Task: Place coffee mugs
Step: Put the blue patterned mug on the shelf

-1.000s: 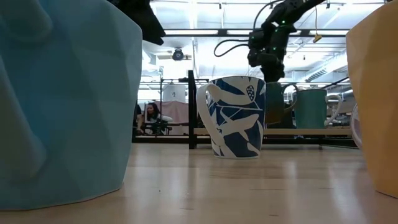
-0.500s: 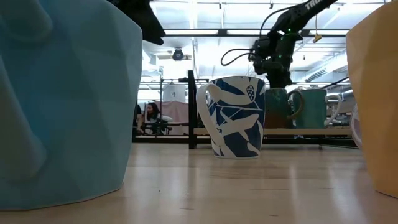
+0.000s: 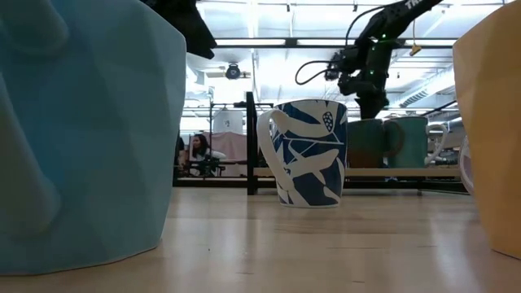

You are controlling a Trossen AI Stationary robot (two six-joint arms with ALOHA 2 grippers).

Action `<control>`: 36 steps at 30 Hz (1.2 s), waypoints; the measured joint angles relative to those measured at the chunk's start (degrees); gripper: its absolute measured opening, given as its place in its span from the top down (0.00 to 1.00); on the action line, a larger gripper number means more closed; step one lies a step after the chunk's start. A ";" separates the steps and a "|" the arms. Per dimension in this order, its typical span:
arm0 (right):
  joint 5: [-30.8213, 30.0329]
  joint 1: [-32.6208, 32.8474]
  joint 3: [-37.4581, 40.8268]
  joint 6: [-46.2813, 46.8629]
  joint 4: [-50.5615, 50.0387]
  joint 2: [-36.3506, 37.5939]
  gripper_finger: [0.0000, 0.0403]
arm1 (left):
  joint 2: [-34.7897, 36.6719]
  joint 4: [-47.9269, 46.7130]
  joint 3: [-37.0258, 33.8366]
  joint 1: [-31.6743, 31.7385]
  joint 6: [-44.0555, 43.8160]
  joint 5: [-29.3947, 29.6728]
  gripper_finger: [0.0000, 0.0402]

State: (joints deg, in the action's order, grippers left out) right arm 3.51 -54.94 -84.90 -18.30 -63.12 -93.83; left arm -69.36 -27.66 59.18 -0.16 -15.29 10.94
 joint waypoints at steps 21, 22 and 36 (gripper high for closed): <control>4.58 -0.65 0.00 -0.34 -1.35 0.30 0.91 | -0.02 0.01 0.00 0.00 0.00 0.00 0.62; 4.55 -0.65 0.21 -0.34 -1.06 0.30 0.91 | -0.02 0.00 0.00 0.00 0.00 0.00 0.62; 3.95 -0.58 3.15 -0.53 1.62 0.36 0.89 | -0.02 0.02 0.00 0.00 0.00 0.00 0.62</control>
State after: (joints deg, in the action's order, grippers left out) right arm 7.46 -55.53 -81.76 -18.82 -61.50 -93.47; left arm -69.38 -27.64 59.18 -0.16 -15.29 10.94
